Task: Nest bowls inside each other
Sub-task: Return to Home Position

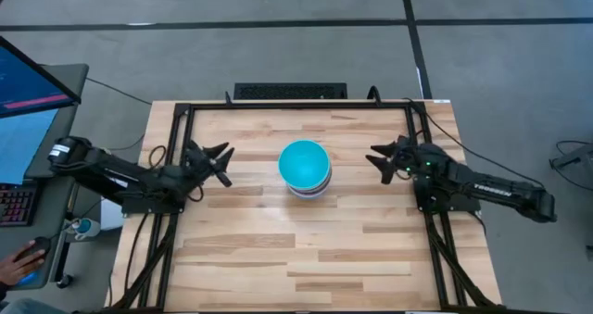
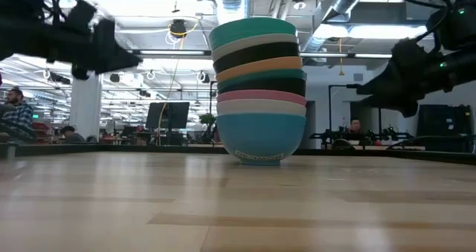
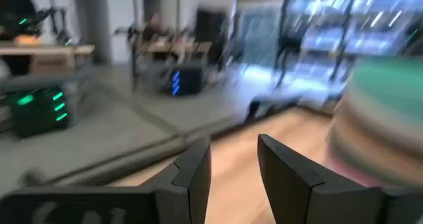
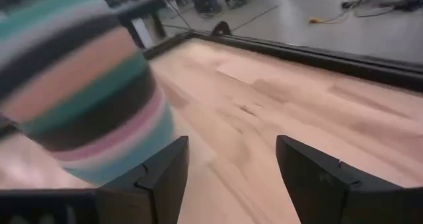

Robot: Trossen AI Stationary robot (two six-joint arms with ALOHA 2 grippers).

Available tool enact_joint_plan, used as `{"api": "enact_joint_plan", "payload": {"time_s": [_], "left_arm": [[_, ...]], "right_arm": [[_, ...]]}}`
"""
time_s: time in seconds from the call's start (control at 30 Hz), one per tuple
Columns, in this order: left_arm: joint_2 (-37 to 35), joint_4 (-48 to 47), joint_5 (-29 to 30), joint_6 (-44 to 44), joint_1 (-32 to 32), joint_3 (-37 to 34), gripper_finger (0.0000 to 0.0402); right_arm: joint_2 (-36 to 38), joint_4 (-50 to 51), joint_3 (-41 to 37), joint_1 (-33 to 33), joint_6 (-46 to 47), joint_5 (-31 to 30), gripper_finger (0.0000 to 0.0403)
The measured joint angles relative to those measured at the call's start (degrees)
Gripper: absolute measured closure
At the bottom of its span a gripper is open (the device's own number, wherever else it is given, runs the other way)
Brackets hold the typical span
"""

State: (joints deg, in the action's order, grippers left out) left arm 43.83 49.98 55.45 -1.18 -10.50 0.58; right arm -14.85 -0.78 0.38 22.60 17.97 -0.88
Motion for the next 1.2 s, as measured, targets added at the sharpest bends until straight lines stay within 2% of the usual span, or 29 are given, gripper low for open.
{"api": "enact_joint_plan", "payload": {"time_s": [0.13, 0.23, 0.3, 0.43, 0.53, 0.73, 0.87, 0.97, 1.03, 1.2], "left_arm": [[-5.44, -15.30, 2.01, -4.25, 0.01, -0.02, 0.0285], [-10.97, -24.94, -4.43, -5.28, -0.02, 0.30, 0.0285], [-14.54, -35.28, -6.22, -5.10, -0.12, 2.32, 0.0285], [-20.54, -58.72, -2.52, -4.95, 0.34, 8.69, 0.0285], [-24.55, -71.70, -1.00, -7.02, 0.93, 12.58, 0.0285], [-30.42, -72.11, -5.77, -7.57, 2.78, 11.91, 0.0285], [-31.00, -69.76, -8.99, -8.03, 3.35, 9.35, 0.0285], [-31.00, -67.92, -8.70, -7.68, 3.32, 6.47, 0.0285], [-31.12, -62.63, -9.15, -6.63, 3.32, 4.65, 0.0285], [-30.83, -51.08, -11.85, 2.67, 3.48, 1.94, 0.0285]], "right_arm": [[-3.70, -0.18, 0.00, 0.38, -6.37, -1.21, 0.0152], [-5.61, -0.40, 0.00, 0.41, -5.72, -1.20, 0.0152], [-6.36, -0.27, 0.00, 0.39, -4.26, -1.16, 0.0152], [-6.62, -0.97, -0.02, 0.41, -4.86, -1.18, 0.0152], [-6.53, -2.79, -0.02, 0.39, -6.79, -1.16, 0.0152], [-6.51, -4.47, -0.02, 0.39, -10.76, -1.16, 0.0152], [-6.51, -4.46, -0.02, 0.36, -10.50, -1.15, 0.0152], [-6.51, -5.26, -0.02, 0.36, -10.50, -0.87, 0.0152], [-6.51, -6.94, -0.02, 0.36, -10.50, -0.75, 0.0152], [-6.51, -13.03, -0.04, 0.29, -10.71, -0.70, 0.0152]]}}
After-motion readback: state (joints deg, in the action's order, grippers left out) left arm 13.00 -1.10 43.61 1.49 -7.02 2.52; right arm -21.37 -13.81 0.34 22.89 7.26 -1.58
